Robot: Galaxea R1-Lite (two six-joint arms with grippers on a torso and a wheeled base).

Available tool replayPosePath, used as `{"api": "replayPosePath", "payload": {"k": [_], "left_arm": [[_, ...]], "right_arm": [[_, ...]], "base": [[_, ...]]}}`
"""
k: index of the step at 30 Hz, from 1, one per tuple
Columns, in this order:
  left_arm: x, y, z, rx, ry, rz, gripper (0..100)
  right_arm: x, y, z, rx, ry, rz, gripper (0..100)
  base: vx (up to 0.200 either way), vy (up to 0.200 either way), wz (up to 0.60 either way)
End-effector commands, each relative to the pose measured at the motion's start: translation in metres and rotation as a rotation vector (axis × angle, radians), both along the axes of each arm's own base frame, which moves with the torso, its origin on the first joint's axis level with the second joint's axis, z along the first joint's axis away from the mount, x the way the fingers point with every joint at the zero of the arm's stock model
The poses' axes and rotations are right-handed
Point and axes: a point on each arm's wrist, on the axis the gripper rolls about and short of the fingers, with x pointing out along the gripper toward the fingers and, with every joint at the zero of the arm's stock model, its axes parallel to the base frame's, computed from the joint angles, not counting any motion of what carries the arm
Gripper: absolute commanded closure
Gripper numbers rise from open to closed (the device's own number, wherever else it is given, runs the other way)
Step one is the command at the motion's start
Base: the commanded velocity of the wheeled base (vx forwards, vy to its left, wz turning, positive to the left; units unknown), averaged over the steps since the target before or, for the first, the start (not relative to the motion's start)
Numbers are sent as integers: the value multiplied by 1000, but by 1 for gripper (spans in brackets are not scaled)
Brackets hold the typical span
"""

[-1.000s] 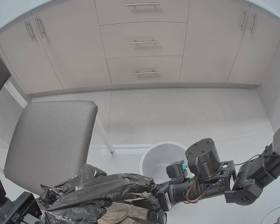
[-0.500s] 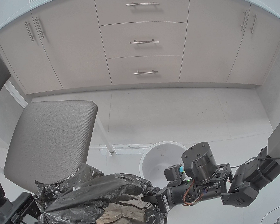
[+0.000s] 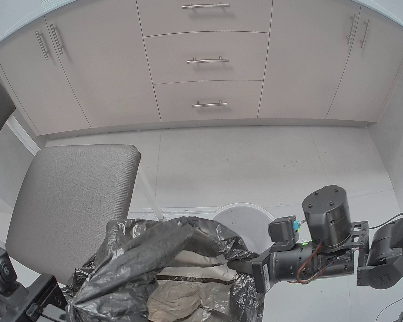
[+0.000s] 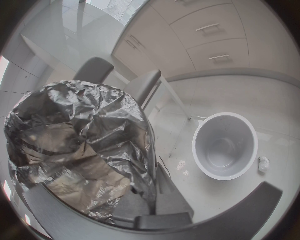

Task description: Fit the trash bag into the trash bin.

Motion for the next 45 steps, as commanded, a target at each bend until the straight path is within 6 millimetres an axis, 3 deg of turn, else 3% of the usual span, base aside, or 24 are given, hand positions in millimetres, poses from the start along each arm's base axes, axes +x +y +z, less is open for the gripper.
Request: {"api": "replayPosePath", "payload": {"k": [1, 3, 5, 11, 18, 23, 30, 33, 45], "left_arm": [[31, -12, -22, 44, 72, 48, 100], [34, -13, -24, 47, 77, 52, 100], [61, -19, -40, 92, 149, 152, 100], [92, -31, -64, 131, 213, 214, 100], [108, -43, -68, 107, 213, 207, 100], [124, -60, -70, 92, 267, 303, 100], [130, -80, -75, 1, 330, 327, 100], [139, -90, -87, -29, 330, 421, 100], [156, -106, -118, -39, 418, 422, 100]], "right_arm": [[-19, -27, 41, 71, -97, -62, 100], [-19, -28, 43, 68, -103, -77, 100], [-22, -35, 46, 22, -119, -170, 100], [-18, -41, 46, 0, -130, -239, 100], [-10, -43, 46, -22, -153, -317, 100], [-6, -42, 42, -36, -142, -325, 100], [-3, -46, 44, -33, -151, -344, 100], [1, -47, 41, -42, -143, -354, 100], [20, -50, 26, -86, -109, -399, 100]], "base": [[0, 0, 0], [0, 0, 0], [0, 0, 0], [0, 0, 0], [0, 0, 0], [0, 0, 0], [0, 0, 0], [0, 0, 0], [0, 0, 0]]}}
